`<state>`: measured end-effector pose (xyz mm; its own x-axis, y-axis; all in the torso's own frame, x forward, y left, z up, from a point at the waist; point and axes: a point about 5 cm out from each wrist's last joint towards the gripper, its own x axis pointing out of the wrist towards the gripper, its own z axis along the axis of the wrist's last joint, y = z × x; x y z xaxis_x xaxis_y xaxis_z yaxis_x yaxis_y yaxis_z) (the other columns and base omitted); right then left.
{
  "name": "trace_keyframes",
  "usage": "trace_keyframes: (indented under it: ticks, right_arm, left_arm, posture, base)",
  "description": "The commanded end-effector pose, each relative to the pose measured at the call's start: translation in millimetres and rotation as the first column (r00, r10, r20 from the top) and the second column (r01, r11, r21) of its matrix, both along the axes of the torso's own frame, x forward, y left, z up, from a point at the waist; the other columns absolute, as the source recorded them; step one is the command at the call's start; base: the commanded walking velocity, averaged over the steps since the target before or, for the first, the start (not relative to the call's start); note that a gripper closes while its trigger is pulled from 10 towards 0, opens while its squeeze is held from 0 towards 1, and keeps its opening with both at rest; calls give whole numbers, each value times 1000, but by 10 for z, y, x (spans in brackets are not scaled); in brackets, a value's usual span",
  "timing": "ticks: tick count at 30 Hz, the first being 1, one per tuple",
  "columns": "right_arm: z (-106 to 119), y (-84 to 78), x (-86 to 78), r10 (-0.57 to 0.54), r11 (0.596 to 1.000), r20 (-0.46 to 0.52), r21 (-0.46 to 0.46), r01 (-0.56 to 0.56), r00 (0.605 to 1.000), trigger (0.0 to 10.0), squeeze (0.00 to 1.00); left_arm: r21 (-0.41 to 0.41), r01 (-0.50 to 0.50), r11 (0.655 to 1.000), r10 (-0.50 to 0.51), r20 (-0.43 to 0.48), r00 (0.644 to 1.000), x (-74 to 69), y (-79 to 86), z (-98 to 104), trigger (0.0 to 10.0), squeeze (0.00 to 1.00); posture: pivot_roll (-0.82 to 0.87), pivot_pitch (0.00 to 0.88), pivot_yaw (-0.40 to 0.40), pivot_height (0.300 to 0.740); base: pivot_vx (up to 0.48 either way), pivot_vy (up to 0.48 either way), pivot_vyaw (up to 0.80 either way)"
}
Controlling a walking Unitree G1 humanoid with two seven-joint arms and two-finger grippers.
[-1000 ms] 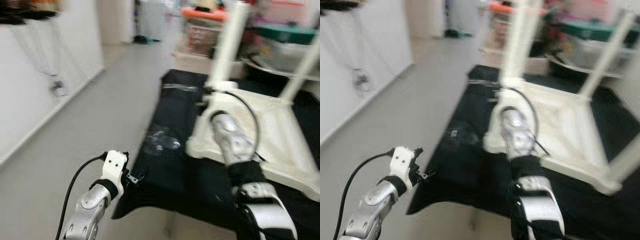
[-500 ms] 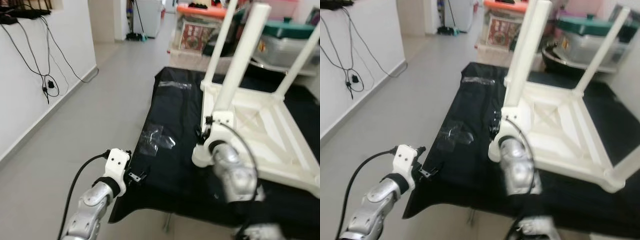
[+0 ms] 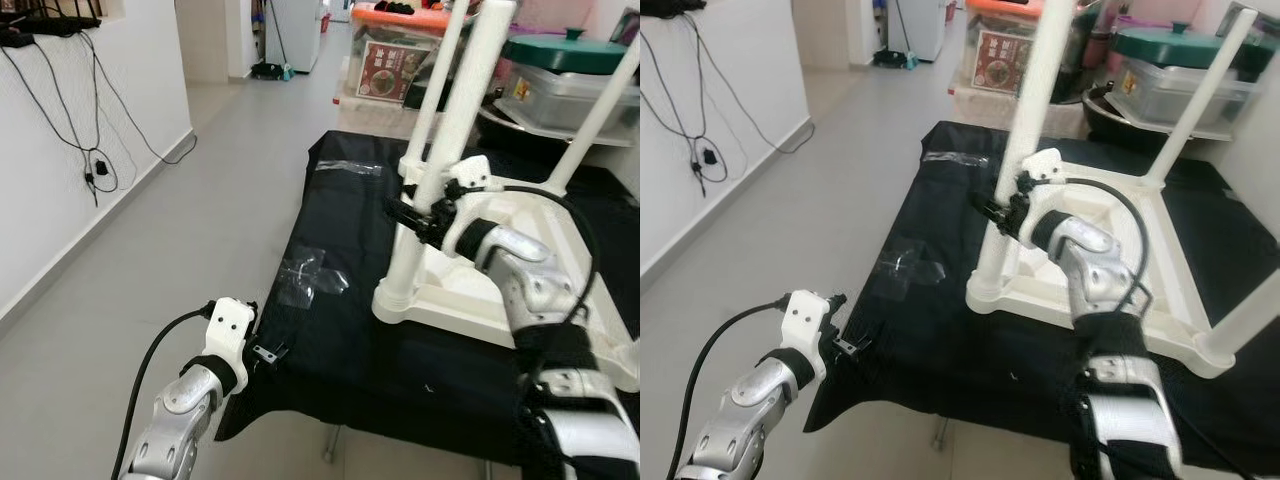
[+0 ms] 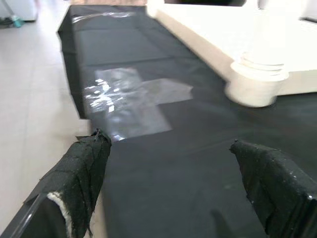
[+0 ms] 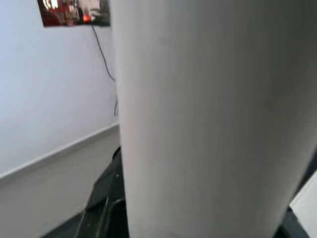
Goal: Building children table
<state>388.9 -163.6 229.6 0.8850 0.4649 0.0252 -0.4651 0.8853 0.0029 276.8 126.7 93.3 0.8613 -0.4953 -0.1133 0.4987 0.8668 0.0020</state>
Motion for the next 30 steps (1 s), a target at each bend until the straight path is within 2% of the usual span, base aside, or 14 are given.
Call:
trace_keyframes:
  ticks: [1, 2, 4, 6, 7, 8, 10, 11, 14, 15, 18, 19, 23, 30]
  right_arm:
    - [-310, -164, 88, -443, 896, -158, -57, 439, 883, 0, 0]
    - [-483, -285, 18, -657, 749, -223, -82, 658, 720, 0, 0]
    - [-610, -343, -78, -763, 633, -255, -112, 766, 594, 0, 0]
    - [-704, -265, -197, -791, 595, -261, -119, 795, 554, 0, 0]
    - [-704, -265, -197, -791, 595, -261, -119, 795, 554, 0, 0]
    - [-728, -130, -302, -783, 605, -259, -106, 789, 566, 4431, 0]
    - [-728, -130, -302, -783, 605, -259, -106, 789, 566, 4431, 0]
    - [-704, 93, -402, -719, 683, -238, -73, 727, 653, 10000, 0]
    - [-680, 304, -505, -626, 768, -245, -26, 640, 741, 10000, 0]
    - [-586, 398, -579, -540, 830, -204, 34, 557, 817, 10000, 1000]
    - [-472, 418, -591, -446, 886, -163, 58, 460, 880, 10000, 1000]
    - [-163, 340, -488, -204, 975, -59, 74, 208, 977, 10000, 39]
    - [248, 119, -385, 193, 981, 119, -14, -193, 974, 10000, 0]
    - [249, 118, -357, 287, 957, 147, -85, -277, 946, 10000, 0]
  left_arm:
    - [-5, -6, 1000, 6, -12, 1000, -36, 13, -25, 10000, 0]
    - [-2, -5, 1000, 5, -17, 1000, -54, 23, -37, 10000, 0]
    - [0, -4, 1000, 4, -20, 1000, -64, 28, -44, 10000, 0]
    - [0, -1, 1000, 1, -23, 1000, -71, 29, -50, 10000, 0]
    - [0, -1, 1000, 1, -23, 1000, -71, 29, -50, 10000, 0]
    - [-2, 4, 1000, -4, -25, 1000, -73, 20, -45, 10000, 0]
    - [-2, 4, 1000, -4, -25, 1000, -73, 20, -45, 10000, 0]
    - [-4, 9, 1000, -9, -26, 1000, -62, 8, -42, 10000, 0]
    - [-5, 11, 1000, -12, -28, 1000, -45, -4, -46, 10000, 0]
    - [-10, 18, 1000, -18, -28, 999, -38, -21, -37, 10000, 0]
    - [-12, 21, 1000, -21, -29, 999, -34, -17, -37, 10000, 0]
    - [-13, 19, 1000, -20, -35, 999, -32, 14, -54, 10000, 0]
    - [-19, 22, 1000, -22, -31, 999, 6, -26, -45, 10000, 0]
    - [-25, 20, 999, -20, -17, 1000, 14, -42, -4, 10000, 0]
  posture:
    - [50, 0, -106, 740]
    - [42, 0, -104, 740]
    - [42, 0, -104, 740]
    - [26, 0, -94, 740]
    - [26, 0, -94, 740]
    - [18, 0, -93, 740]
    - [18, 0, -93, 740]
    - [20, 0, -90, 740]
    - [8, 0, -74, 740]
    - [7, 0, -77, 740]
    - [-4, 0, -74, 740]
    - [-21, 0, -69, 740]
    - [0, 0, -78, 740]
    - [24, 0, -94, 740]
  base:
    - [0, 0, 0]
    - [0, 0, 0]
    - [0, 0, 0]
    - [0, 0, 0]
    - [0, 0, 0]
    - [0, 0, 0]
    - [0, 0, 0]
    - [0, 0, 0]
    - [0, 0, 0]
    - [0, 0, 0]
    - [0, 0, 0]
    - [0, 0, 0]
    - [0, 0, 0]
    - [0, 0, 0]
